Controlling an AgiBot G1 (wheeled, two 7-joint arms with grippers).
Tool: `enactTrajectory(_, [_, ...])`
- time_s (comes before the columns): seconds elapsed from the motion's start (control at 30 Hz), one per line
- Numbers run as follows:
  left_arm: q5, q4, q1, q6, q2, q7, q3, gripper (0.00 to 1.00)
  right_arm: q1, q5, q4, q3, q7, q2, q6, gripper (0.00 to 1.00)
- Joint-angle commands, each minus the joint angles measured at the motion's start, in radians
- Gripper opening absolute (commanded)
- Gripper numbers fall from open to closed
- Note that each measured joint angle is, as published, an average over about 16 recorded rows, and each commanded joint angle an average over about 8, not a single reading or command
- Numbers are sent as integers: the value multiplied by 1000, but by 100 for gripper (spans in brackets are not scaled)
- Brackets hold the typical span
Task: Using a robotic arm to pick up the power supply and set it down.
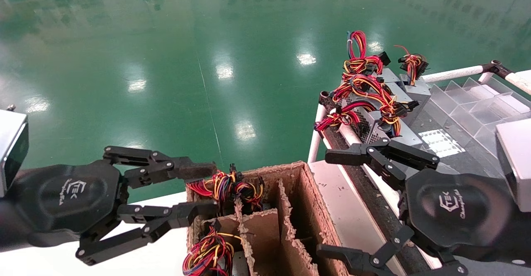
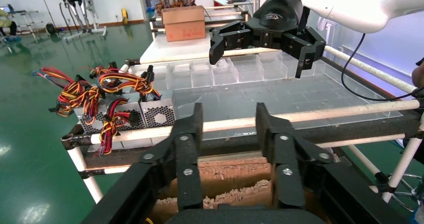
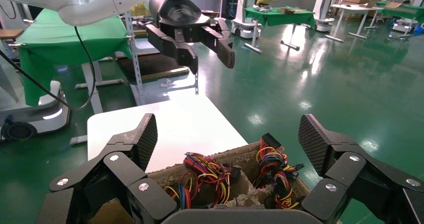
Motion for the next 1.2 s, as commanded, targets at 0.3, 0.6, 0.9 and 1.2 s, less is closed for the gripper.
enactTrajectory(0.3, [0, 0, 0, 0, 0, 0, 0, 0, 0, 0, 0, 0, 0, 0, 0, 100])
enactTrajectory(0.6, [0, 0, 0, 0, 0, 0, 0, 31, 0, 0, 0, 0, 0, 0, 0, 100])
enactTrajectory(0.9, [0, 0, 0, 0, 0, 0, 0, 100, 0, -22, -3, -14, 2, -18, 16, 100])
enactTrajectory(1.2, [0, 0, 0, 0, 0, 0, 0, 100, 13, -117, 4, -74, 36, -65, 69, 100])
